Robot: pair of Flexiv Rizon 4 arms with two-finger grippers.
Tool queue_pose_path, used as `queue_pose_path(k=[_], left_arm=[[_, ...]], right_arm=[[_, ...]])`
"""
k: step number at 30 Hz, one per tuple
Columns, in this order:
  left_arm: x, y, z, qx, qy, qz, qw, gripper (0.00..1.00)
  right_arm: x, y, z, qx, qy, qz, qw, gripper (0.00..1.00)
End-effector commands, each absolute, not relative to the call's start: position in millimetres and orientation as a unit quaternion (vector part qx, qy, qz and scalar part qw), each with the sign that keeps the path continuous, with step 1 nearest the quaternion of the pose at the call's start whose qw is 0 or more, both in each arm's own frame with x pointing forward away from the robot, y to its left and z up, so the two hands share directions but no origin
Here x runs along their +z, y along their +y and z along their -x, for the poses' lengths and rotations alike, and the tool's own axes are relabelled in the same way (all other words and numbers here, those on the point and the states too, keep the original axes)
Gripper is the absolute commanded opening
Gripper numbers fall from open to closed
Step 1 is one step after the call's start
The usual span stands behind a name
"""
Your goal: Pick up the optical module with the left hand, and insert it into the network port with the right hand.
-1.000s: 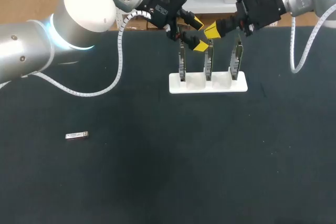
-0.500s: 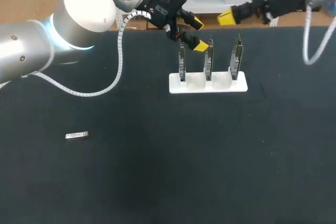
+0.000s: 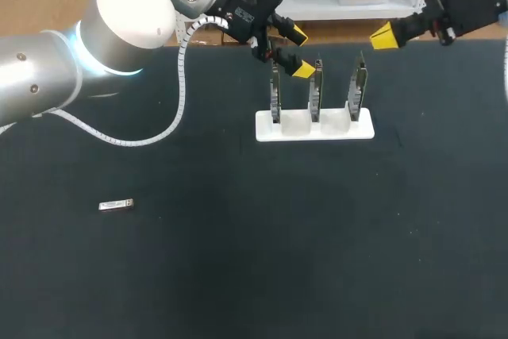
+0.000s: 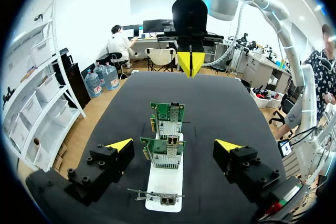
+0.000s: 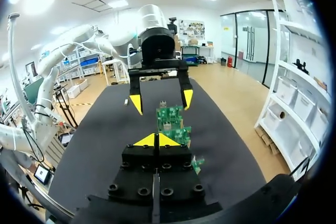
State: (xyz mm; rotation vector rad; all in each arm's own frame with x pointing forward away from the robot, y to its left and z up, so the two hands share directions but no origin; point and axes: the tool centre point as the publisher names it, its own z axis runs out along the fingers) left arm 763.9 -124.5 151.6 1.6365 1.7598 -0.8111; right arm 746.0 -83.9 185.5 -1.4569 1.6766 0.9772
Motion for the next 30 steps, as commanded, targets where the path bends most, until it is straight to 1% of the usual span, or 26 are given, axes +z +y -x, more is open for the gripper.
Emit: queue_pose_path(k=[1, 11, 30], left_arm=[[152.0, -125.2, -765.5, -0.305, 0.663, -0.617, 0.295, 1.0], [152.0, -125.2, -765.5, -0.305, 0.663, -0.617, 0.295, 1.0], [152.0, -125.2, -765.5, -0.305, 0.663, -0.617, 0.295, 1.0]], right_arm=[[183.5, -94.1, -742.3, 0.366, 0.658, 0.56, 0.345, 0.0], [178.9, -108.9, -749.1, 0.375, 0.657, 0.566, 0.328, 0.0], [170.3, -107.9, -755.4, 0.374, 0.657, 0.573, 0.316, 0.0]])
